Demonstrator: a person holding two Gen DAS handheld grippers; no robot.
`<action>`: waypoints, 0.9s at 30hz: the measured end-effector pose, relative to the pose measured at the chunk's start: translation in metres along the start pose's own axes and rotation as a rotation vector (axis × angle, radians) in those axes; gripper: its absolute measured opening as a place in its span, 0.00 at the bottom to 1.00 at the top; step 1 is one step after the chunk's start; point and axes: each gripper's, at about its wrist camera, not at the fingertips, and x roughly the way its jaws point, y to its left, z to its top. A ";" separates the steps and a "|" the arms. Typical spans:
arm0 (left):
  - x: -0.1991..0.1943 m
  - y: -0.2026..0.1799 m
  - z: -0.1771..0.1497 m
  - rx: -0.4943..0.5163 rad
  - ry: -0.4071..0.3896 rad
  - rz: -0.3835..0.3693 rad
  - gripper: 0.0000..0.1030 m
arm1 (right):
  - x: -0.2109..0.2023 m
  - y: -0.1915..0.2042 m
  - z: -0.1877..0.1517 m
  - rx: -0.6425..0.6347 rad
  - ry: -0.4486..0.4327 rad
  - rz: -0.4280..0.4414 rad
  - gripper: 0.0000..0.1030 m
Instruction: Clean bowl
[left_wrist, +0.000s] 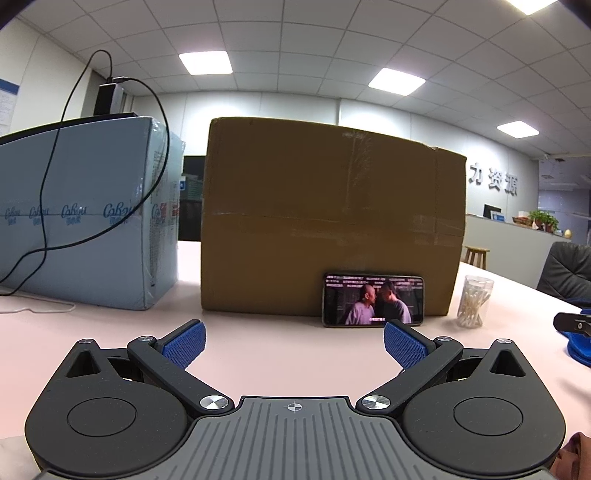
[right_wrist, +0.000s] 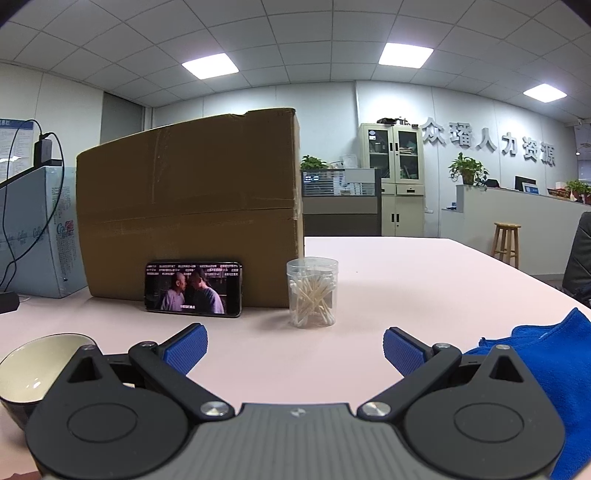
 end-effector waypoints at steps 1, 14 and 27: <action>0.000 0.000 0.000 0.002 0.001 -0.004 1.00 | 0.000 0.000 0.000 0.002 0.003 0.018 1.00; 0.000 -0.006 0.000 0.029 0.016 -0.026 1.00 | -0.008 0.010 0.000 -0.057 0.029 0.238 1.00; 0.003 -0.004 -0.001 0.022 0.031 -0.015 1.00 | -0.010 0.027 -0.003 -0.138 0.130 0.423 0.96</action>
